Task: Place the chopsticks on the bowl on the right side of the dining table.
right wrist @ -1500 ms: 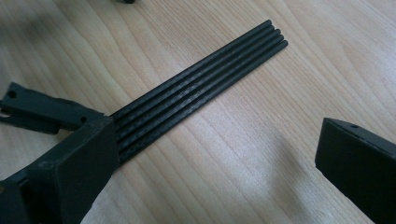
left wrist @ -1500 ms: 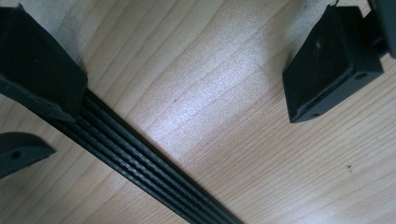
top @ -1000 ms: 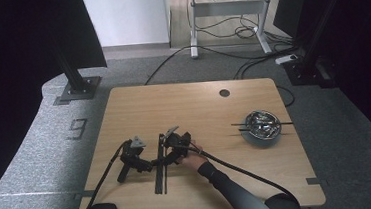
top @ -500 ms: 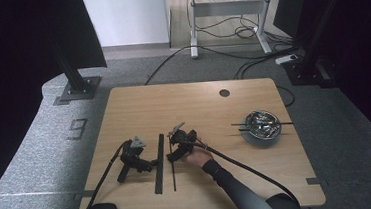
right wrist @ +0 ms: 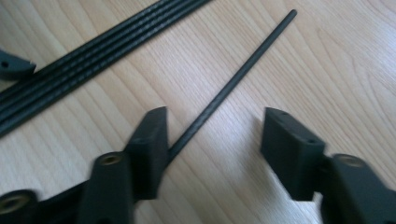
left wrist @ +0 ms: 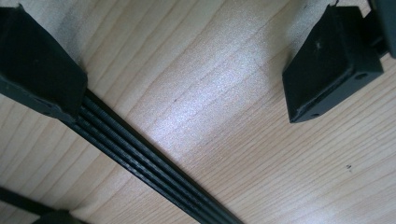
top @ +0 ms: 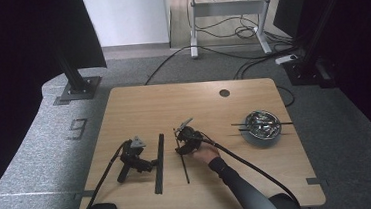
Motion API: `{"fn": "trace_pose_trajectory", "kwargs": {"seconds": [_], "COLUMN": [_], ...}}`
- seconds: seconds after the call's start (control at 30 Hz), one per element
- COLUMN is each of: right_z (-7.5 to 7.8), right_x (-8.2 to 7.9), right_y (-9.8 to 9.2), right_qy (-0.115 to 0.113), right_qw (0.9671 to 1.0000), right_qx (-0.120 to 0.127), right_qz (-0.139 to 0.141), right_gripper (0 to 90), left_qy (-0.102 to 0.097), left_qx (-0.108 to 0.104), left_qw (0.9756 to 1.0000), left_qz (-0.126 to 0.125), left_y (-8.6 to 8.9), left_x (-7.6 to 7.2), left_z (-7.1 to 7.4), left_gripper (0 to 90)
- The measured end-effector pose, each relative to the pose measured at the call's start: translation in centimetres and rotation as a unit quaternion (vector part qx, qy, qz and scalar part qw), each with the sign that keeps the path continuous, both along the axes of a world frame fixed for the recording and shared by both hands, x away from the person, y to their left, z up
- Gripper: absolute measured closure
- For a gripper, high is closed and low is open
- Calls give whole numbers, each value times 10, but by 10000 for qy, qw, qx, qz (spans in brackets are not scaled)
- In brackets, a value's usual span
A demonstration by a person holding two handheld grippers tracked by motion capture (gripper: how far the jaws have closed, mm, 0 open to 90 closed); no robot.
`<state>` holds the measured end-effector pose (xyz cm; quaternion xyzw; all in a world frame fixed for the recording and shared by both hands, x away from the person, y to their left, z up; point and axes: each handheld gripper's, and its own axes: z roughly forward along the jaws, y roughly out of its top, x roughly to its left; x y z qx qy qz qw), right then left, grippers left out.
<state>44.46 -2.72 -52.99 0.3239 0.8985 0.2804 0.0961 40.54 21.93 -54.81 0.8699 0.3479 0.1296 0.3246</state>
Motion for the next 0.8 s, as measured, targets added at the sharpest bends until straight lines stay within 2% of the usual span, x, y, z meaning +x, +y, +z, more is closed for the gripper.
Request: {"fn": "trace_pose_trajectory", "kwargs": {"seconds": [0.13,0.37,0.6,0.8], "right_z": [2,4,4,4], "right_x": [-1,-1,0,-2], "right_y": [-6,-18,-31,-46], "right_qy": [56,151,164,161], "right_qw": [10000,9998,9997,9997], "right_qx": [-50,-121,-147,-167], "right_qz": [43,85,67,0], "right_gripper": [576,700,792,835], "left_qy": [3,3,3,4], "left_qx": [-2,-2,-5,-6], "left_qw": [10000,10000,10000,10000], "left_qz": [4,5,3,7], "left_y": [0,0,0,0], "left_x": [0,0,0,0], "left_z": [0,0,0,0], "left_gripper": [0,0,0,0]}}
